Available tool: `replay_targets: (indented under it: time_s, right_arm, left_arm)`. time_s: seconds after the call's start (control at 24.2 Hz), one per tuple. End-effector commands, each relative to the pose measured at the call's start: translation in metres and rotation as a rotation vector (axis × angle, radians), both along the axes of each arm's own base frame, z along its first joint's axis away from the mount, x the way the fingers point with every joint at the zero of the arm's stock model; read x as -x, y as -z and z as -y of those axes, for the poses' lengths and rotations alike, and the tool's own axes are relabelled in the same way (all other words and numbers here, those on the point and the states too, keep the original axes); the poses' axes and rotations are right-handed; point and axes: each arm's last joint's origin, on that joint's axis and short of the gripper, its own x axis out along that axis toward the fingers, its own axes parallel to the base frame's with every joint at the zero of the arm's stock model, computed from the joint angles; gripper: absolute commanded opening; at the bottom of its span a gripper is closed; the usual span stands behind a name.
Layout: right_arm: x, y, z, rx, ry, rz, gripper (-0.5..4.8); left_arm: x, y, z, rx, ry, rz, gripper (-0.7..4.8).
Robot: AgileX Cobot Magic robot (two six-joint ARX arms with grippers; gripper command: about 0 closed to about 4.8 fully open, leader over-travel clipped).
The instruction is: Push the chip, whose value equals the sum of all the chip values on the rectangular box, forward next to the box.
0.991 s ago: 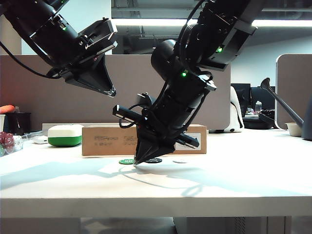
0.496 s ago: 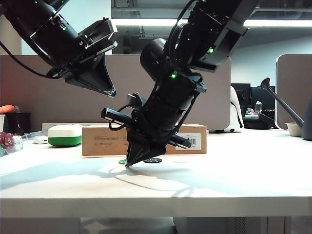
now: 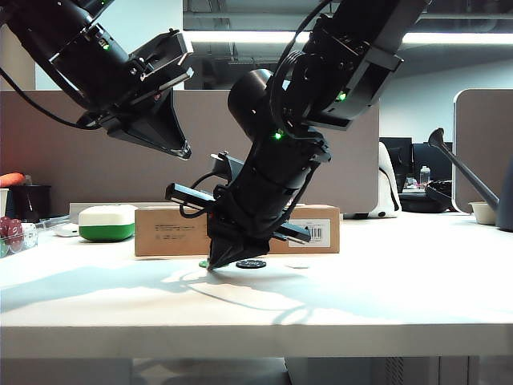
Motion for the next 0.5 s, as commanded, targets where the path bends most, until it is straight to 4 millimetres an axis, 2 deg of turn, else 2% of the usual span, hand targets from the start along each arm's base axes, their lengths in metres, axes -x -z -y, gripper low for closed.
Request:
replay_targets:
  time_s: [0.04, 0.21, 0.5]
  right_arm:
    - [0.001, 0.015, 0.007, 0.071, 0.027, -0.054, -0.05]
    - [-0.001, 0.006, 0.001, 0.038, -0.007, -0.076, -0.05]
    - [-0.007, -0.01, -0.007, 0.058, 0.033, -0.02, -0.05]
  left_arm:
    - [0.0, -0.003, 0.001, 0.007, 0.003, 0.016, -0.05]
    - [0.0, -0.003, 0.001, 0.007, 0.003, 0.016, -0.05]
    - [0.0, -0.003, 0.001, 0.007, 0.003, 0.016, -0.05]
